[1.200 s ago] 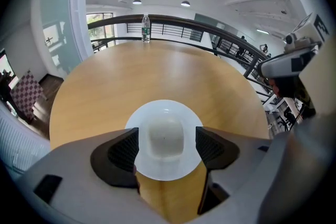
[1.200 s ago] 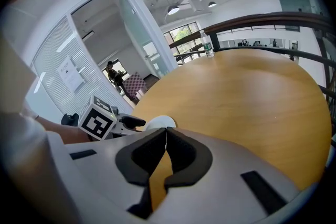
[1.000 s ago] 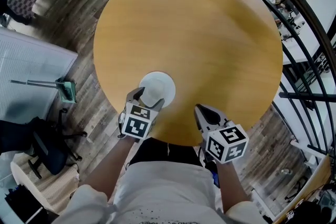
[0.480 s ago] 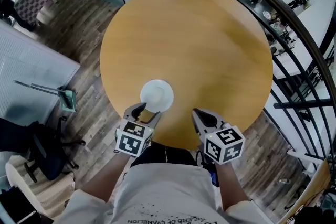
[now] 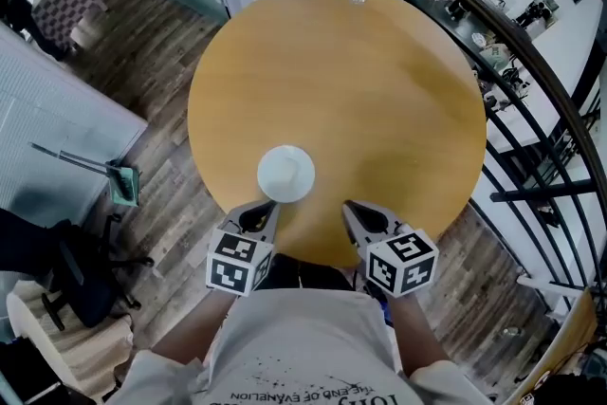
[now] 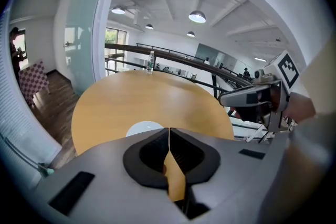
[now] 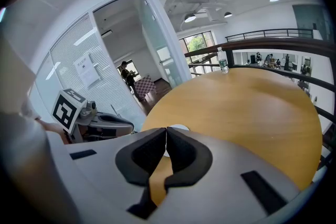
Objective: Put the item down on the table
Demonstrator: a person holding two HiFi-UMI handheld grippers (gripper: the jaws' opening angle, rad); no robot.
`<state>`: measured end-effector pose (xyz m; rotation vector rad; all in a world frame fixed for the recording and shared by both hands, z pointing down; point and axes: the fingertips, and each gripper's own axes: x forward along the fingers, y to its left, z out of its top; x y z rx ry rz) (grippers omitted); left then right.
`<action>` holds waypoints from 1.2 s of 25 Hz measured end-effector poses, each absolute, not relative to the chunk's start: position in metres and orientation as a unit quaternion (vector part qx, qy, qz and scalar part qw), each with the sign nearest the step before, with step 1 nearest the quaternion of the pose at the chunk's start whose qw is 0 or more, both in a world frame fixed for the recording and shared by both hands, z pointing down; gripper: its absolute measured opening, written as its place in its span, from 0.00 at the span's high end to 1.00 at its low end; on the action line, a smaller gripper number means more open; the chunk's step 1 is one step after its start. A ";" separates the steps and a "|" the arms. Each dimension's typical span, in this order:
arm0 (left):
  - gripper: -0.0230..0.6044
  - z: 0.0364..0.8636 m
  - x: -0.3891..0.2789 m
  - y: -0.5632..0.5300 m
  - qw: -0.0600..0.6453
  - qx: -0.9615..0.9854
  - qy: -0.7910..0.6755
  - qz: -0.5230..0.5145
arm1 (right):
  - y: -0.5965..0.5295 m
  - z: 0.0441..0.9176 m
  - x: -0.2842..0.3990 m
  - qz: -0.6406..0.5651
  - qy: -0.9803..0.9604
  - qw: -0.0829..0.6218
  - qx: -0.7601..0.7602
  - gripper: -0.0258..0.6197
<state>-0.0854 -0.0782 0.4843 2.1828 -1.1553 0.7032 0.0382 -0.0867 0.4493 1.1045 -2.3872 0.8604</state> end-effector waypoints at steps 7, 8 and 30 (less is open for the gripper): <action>0.93 0.477 -0.068 -0.063 0.304 0.829 -0.403 0.241 | -0.093 0.437 0.042 0.296 -0.848 0.175 0.402 0.92; 0.93 0.476 -0.067 -0.062 0.300 0.830 -0.401 0.244 | -0.092 0.435 0.043 0.297 -0.848 0.173 0.403 0.92; 0.93 0.469 -0.063 -0.065 0.292 0.827 -0.413 0.247 | -0.088 0.430 0.058 0.292 -0.853 0.167 0.400 0.92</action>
